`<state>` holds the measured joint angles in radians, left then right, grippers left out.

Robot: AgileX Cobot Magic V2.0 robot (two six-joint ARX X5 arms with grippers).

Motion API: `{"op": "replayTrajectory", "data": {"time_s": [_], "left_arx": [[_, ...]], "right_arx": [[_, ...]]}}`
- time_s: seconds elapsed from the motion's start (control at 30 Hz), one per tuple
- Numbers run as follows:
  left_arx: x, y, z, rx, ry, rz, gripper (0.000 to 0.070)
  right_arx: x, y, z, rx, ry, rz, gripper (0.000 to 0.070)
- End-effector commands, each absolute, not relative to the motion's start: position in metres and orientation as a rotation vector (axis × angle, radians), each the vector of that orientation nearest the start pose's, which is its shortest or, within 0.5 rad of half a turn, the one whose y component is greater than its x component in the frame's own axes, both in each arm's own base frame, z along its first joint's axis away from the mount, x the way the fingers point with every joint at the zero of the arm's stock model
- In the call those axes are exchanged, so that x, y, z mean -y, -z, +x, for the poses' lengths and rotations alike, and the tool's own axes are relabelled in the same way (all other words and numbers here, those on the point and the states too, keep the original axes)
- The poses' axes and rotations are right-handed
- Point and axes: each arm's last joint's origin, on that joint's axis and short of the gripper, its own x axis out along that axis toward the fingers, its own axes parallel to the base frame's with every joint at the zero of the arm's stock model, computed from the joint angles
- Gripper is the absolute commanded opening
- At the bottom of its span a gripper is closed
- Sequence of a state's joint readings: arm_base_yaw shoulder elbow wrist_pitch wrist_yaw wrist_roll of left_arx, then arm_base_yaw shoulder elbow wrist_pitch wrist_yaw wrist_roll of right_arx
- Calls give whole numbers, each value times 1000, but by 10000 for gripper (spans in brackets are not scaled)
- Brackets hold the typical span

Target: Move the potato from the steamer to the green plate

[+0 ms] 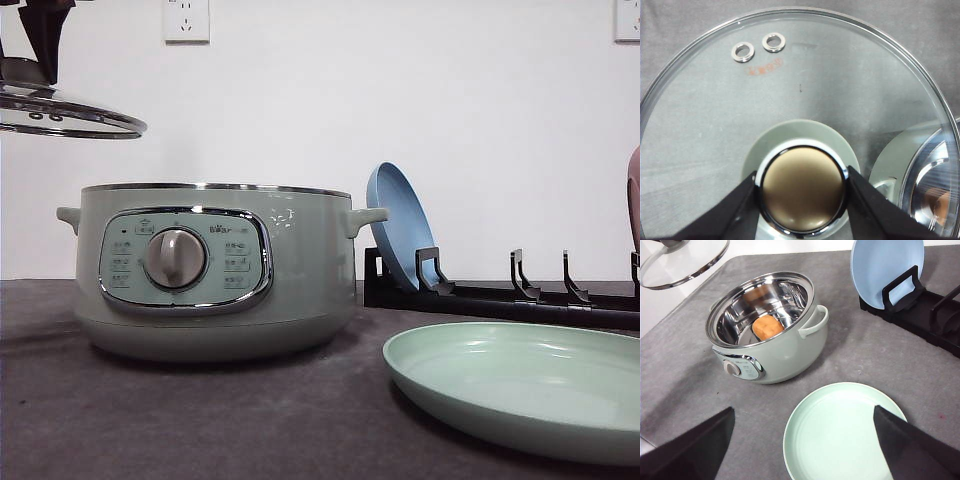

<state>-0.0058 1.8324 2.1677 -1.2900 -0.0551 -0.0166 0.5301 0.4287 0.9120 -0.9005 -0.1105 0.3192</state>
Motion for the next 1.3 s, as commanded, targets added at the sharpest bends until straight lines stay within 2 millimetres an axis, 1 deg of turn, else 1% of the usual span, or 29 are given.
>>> {"op": "replayTrajectory", "data": {"time_s": [0.0, 0.1, 0.23, 0.33, 0.43, 0.57, 0.7, 0.87, 0.97, 1.07, 1.17, 1.27], "left_arx": [[0, -433, 354, -870, -55, 16, 0], [0, -433, 354, -870, -54, 16, 0], [0, -433, 354, -870, -54, 16, 0], [0, -433, 354, -871, -54, 16, 0], [0, -433, 354, -871, -54, 16, 0], [0, -433, 354, -869, -55, 14, 0], [0, -433, 355, -862, -55, 13, 0], [0, -434, 356, -853, -55, 12, 0], [0, -434, 356, -854, -56, 11, 0], [0, -434, 356, -854, -56, 11, 0], [0, -434, 356, -854, -56, 10, 0], [0, -434, 355, -856, -57, 8, 0]], "right_arx": [[-36, -345, 53, -517, -580, 203, 560], [-46, -343, 66, -570, -640, 180, 560], [-67, -341, 96, -691, -741, 143, 560], [-86, -340, 124, -788, -805, 102, 560], [-107, -343, 157, -868, -859, 62, 560], [-138, -349, 202, -947, -909, -14, 559], [-174, -358, 244, -976, -960, -99, 560], [-222, -363, 289, -973, -1021, -164, 560], [-248, -358, 310, -965, -1042, -199, 560], [-269, -351, 327, -950, -1048, -233, 560], [-286, -340, 339, -937, -1061, -275, 560], [-296, -329, 345, -917, -1061, -349, 560]]}}
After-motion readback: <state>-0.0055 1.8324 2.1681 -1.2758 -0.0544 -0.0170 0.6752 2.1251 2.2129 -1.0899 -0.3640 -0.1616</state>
